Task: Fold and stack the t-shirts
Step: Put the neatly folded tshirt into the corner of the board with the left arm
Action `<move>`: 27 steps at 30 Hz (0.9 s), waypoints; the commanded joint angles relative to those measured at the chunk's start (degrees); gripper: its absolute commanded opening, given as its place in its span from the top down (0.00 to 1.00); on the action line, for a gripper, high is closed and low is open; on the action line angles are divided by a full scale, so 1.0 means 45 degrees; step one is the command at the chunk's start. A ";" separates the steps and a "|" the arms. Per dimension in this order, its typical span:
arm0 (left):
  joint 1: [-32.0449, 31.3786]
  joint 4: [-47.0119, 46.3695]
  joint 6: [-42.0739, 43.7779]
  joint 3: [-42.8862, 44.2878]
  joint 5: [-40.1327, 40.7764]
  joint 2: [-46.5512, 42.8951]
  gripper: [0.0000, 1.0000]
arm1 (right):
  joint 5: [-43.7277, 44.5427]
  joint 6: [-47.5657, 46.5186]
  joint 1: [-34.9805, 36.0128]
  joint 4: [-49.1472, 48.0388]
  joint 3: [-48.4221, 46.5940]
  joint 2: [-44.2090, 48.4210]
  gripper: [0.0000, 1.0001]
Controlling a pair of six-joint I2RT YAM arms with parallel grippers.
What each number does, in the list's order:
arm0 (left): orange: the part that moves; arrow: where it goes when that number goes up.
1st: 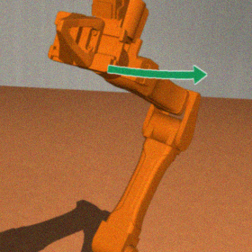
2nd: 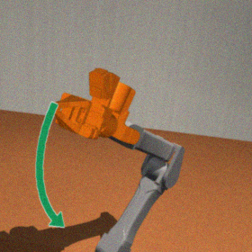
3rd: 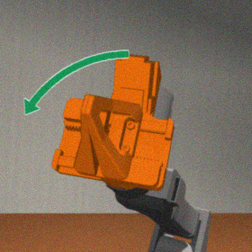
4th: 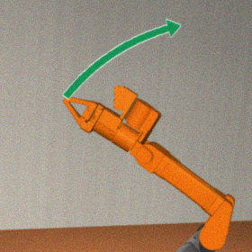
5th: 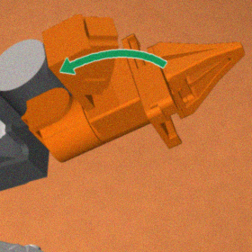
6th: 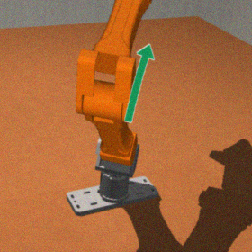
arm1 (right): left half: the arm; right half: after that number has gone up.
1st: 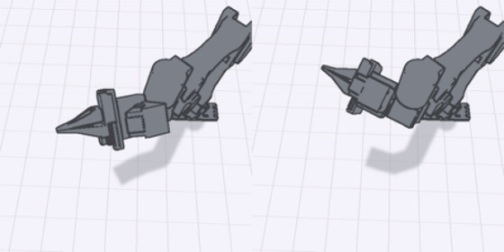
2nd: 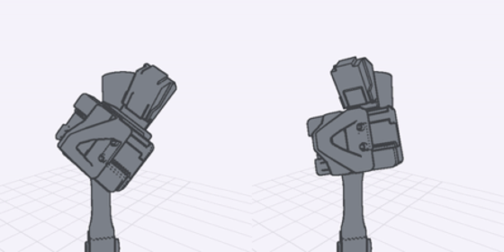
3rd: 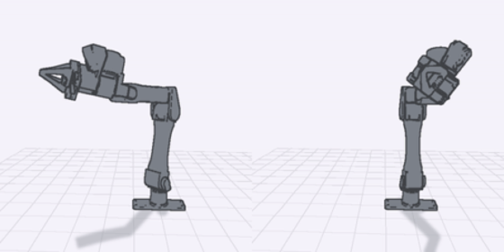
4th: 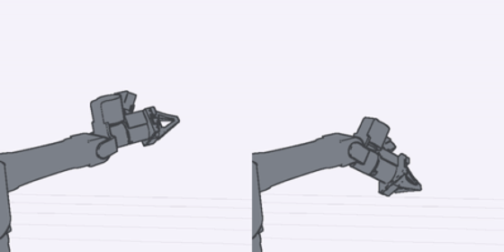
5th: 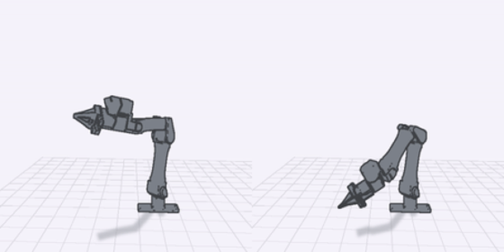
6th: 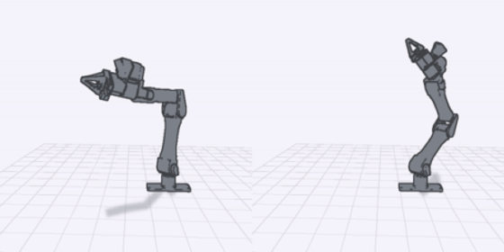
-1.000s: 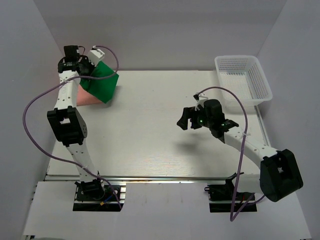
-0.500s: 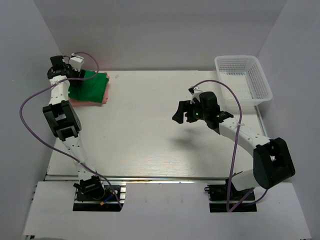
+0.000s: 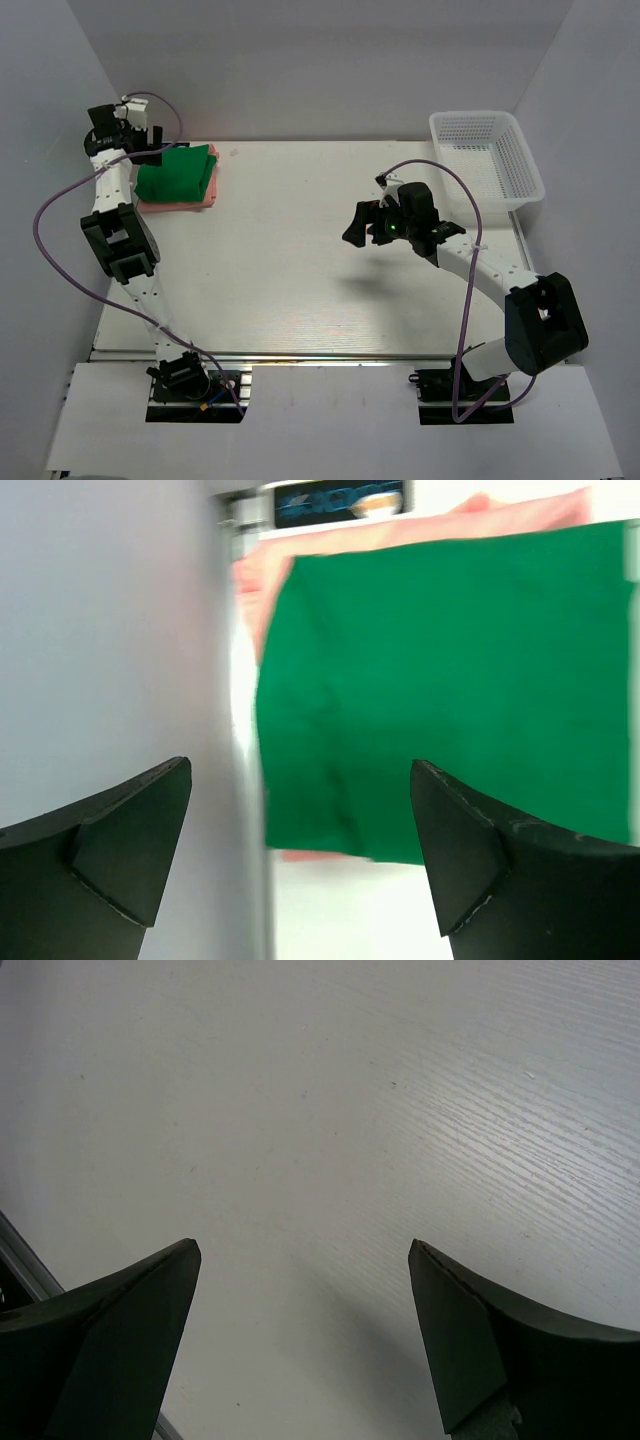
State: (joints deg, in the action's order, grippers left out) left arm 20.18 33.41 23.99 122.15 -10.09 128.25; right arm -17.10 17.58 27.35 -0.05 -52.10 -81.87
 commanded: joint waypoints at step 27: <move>-0.8215 -0.3266 -1.0017 -1.7572 0.2316 -1.5192 0.00 | 0.2764 0.1385 -0.0044 0.1183 0.5773 0.8245 0.10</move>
State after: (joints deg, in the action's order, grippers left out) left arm -15.07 15.99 -17.69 45.50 -9.61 64.05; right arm -9.28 22.20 27.33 4.12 -28.14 -49.71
